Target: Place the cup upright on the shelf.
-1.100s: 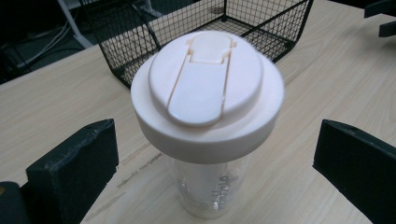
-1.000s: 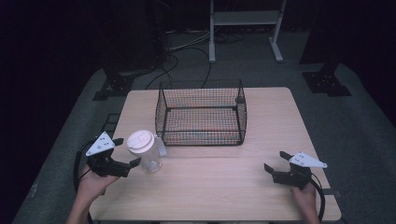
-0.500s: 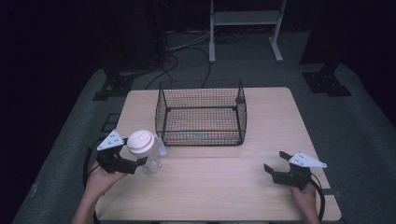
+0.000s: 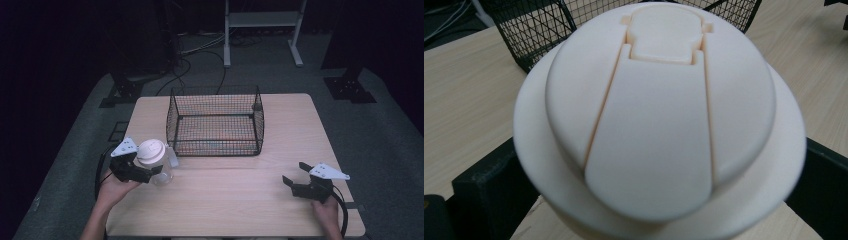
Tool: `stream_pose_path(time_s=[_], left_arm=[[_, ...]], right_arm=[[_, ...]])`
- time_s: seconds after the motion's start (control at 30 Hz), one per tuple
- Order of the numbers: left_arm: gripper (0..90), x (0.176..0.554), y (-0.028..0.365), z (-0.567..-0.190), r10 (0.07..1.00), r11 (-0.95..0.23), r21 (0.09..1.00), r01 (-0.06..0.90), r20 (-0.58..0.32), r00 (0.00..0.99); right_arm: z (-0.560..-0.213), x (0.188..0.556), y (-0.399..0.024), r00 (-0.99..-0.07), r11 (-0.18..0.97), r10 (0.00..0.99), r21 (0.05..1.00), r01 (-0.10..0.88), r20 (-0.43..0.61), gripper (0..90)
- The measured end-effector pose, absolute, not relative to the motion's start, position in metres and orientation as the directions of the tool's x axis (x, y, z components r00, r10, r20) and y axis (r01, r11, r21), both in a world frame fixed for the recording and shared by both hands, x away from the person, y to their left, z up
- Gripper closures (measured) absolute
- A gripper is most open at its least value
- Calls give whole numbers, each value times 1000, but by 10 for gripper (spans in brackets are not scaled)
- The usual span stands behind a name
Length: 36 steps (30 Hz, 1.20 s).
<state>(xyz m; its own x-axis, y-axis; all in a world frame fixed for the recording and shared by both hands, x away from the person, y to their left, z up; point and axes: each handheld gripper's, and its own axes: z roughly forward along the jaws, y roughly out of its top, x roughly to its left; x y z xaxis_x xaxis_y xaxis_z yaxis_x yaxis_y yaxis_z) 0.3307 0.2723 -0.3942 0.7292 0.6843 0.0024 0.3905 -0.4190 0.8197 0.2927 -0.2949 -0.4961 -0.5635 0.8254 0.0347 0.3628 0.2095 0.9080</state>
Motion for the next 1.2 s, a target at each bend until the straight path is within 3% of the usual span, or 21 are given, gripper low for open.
stream_pose_path(time_s=[0.8,1.2], left_arm=[[49,341,267,-391,674,-425,810,404,-14,738],[51,335,260,-380,653,-465,800,379,20,757]], right_arm=[[-496,293,-295,-564,209,825,908,363,35,135],[-496,293,-295,-563,208,826,908,363,36,135]])
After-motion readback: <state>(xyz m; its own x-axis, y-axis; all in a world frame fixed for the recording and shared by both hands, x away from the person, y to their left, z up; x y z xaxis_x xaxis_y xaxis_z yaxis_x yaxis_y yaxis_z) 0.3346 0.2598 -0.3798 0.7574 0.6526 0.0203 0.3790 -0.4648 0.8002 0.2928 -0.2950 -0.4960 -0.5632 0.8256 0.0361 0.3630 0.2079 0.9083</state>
